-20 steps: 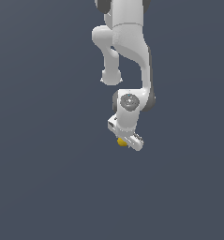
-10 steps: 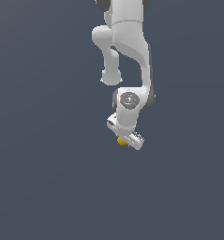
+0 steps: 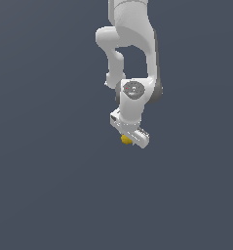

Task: Pick up the object and move it to a goal position.

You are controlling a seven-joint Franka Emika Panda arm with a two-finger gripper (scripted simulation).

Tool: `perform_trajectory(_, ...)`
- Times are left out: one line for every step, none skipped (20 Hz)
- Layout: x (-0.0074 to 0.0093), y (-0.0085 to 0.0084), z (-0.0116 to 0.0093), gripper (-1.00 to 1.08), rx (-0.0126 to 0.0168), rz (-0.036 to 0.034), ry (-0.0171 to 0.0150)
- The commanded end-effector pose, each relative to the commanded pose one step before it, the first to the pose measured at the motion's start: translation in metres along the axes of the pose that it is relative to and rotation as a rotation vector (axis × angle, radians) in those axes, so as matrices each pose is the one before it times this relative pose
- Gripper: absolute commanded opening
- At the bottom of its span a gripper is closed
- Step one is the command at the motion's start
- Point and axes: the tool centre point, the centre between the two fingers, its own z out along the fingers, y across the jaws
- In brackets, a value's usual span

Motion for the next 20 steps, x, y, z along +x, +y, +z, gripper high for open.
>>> perform_trajectory(-0.00239,0.00593,-0.01911,-1.0,0.00173,0.00042,0.00049)
perform_trajectory(-0.00129,0.00276,-0.00845,-1.0,0.0,0.0,0.0)
perform_trajectory(-0.00135,0.00291,-0.0089,-1.0,0.0,0.0,0.0)
perform_trajectory(-0.00135,0.00294,-0.00903,-1.0,0.0,0.0,0.0)
perform_trajectory(-0.00135,0.00296,-0.00909,-1.0,0.0,0.0,0.0)
perform_trajectory(-0.00135,0.00298,-0.00917,-1.0,0.0,0.0,0.0)
perform_trajectory(-0.00134,0.003,-0.00925,-1.0,0.0,0.0,0.0)
perform_trajectory(-0.00105,0.00323,-0.00919,-1.0,0.00001,0.00054,-0.00043)
perform_trajectory(-0.00134,0.00305,-0.00944,-1.0,0.0,0.0,0.0)
perform_trajectory(-0.00133,0.00308,-0.00955,-1.0,0.0,0.0,0.0)
perform_trajectory(-0.00133,0.00311,-0.00968,-1.0,0.0,0.0,0.0)
perform_trajectory(-0.00133,0.00315,-0.00982,-1.0,0.0,0.0,0.0)
perform_trajectory(-0.00122,0.00325,-0.0099,-1.0,-0.00046,0.00042,0.00029)
perform_trajectory(-0.00134,0.00323,-0.01016,-1.0,0.0,0.0,0.0)
perform_trajectory(-0.00134,0.00328,-0.01037,-1.0,0.0,0.0,0.0)
perform_trajectory(-0.00135,0.00333,-0.01057,-1.0,-0.00046,0.00027,0.00043)
perform_trajectory(-0.00135,0.00337,-0.01075,-1.0,0.0,0.0,0.0)
perform_trajectory(-0.00131,0.00328,-0.01051,-1.0,0.0,0.0,0.0)
perform_trajectory(-0.00129,0.00313,-0.01022,-1.0,-0.00046,0.00023,0.00046)
perform_trajectory(-0.0012,0.00305,-0.00995,-1.0,0.0,0.0,0.0)
